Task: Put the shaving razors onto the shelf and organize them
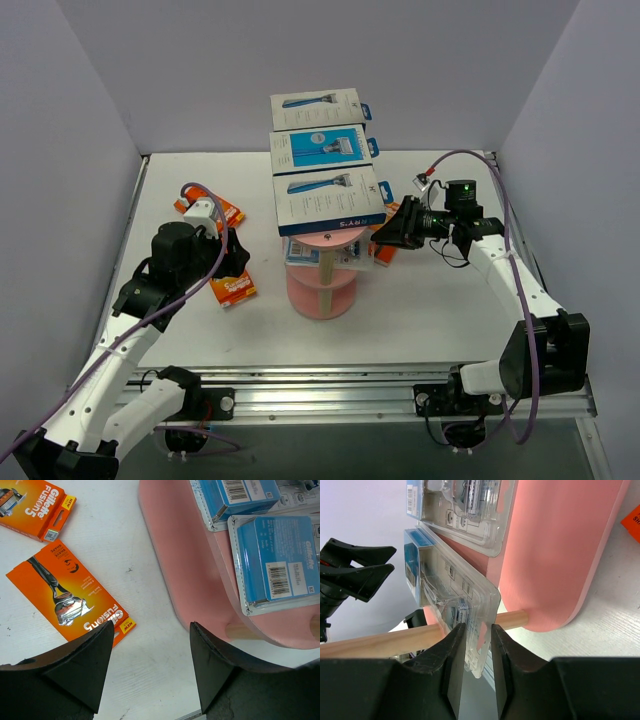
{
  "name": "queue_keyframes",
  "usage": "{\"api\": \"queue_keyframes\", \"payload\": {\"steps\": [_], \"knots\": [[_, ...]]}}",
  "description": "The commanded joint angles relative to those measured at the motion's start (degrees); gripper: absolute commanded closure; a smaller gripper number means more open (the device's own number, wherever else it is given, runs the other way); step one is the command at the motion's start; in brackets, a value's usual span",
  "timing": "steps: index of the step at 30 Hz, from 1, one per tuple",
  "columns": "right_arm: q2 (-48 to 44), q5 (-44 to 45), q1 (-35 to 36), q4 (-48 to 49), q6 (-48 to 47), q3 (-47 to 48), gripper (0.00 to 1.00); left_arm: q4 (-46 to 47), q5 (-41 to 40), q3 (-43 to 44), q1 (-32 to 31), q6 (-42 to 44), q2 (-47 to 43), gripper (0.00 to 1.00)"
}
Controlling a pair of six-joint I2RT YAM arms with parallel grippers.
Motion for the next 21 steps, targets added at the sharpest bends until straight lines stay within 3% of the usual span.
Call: {"api": "queue_keyframes", "payload": {"steps": [1,21], "knots": [[-1.2,0.0,-0.5,-1.1,-1.4,2.0,0.77,1.2,0.9,0.2,0.3,0.4,-0.3,0.29],[0.8,0.3,0.5,2.5,0.1,1.0,0.81,1.2,1.5,0.1,0.3,0.3,-0.3,0.29]]}}
